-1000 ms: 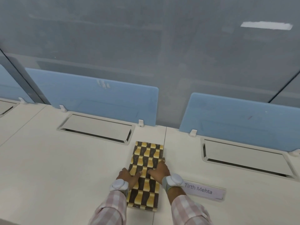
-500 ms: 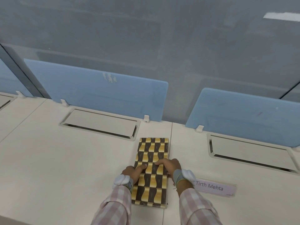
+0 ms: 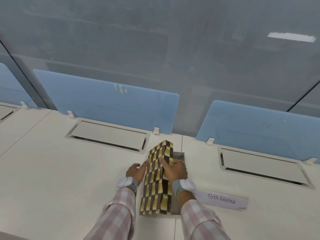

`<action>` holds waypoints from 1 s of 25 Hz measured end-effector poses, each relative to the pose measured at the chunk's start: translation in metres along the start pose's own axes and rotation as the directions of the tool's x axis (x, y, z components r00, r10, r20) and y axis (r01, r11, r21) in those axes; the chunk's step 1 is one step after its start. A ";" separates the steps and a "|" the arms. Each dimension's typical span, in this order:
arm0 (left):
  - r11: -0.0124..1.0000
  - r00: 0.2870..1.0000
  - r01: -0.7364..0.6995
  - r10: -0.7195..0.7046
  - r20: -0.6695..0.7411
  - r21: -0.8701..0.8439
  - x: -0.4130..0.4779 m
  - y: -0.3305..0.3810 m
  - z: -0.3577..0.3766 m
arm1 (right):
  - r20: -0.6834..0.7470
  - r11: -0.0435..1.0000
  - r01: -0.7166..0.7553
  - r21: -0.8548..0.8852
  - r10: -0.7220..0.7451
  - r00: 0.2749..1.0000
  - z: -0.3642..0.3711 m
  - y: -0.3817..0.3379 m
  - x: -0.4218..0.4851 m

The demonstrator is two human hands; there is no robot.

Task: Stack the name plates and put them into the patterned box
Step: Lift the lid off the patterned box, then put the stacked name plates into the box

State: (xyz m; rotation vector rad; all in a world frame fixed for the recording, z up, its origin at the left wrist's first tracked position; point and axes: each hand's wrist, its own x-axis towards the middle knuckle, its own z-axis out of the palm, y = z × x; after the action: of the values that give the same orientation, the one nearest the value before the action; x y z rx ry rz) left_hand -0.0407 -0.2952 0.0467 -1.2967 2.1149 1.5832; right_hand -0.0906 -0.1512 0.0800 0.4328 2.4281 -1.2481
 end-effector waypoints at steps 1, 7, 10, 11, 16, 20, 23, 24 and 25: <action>0.999 0.999 -0.042 0.042 -0.024 -0.009 0.000 0.007 -0.006 | 0.067 0.994 -0.002 0.110 -0.005 0.998 0.004 -0.004 -0.003; 0.966 0.934 -0.221 0.249 -0.257 0.133 -0.007 0.029 -0.008 | 0.199 0.977 0.211 -0.023 -0.203 0.959 -0.001 -0.001 -0.003; 0.876 0.871 -0.222 0.375 -0.317 0.427 -0.015 0.027 0.012 | 0.152 0.956 0.219 -0.195 -0.192 0.970 -0.048 0.027 0.013; 0.851 0.861 -0.252 0.415 -0.294 0.461 -0.018 0.026 0.024 | 0.130 0.953 0.185 -0.240 -0.158 0.979 -0.066 0.042 0.020; 0.626 0.795 -0.526 0.603 0.071 0.576 -0.037 0.029 0.120 | 0.067 0.838 0.078 -0.540 -0.050 0.996 -0.145 0.117 0.054; 0.396 0.747 -0.664 0.391 0.539 0.634 -0.051 0.024 0.196 | 0.268 0.420 0.250 -0.872 -0.017 0.963 -0.179 0.163 0.074; 0.085 0.725 -0.667 0.299 0.620 0.740 -0.058 0.018 0.235 | 0.336 0.338 0.329 -0.881 -0.040 0.941 -0.191 0.179 0.091; 0.030 0.722 -0.666 0.279 0.633 0.746 -0.059 0.018 0.245 | 0.360 0.339 0.352 -0.872 -0.043 0.932 -0.196 0.184 0.099; 0.021 0.727 -0.661 0.263 0.634 0.750 -0.058 0.018 0.250 | 0.384 0.341 0.375 -0.862 -0.043 0.922 -0.198 0.185 0.104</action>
State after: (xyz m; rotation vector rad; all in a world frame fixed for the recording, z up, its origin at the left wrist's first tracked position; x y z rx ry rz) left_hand -0.1014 -0.0508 -0.0071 0.2149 2.5693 0.0967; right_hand -0.1402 0.1254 0.0075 -0.4197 2.4728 0.2071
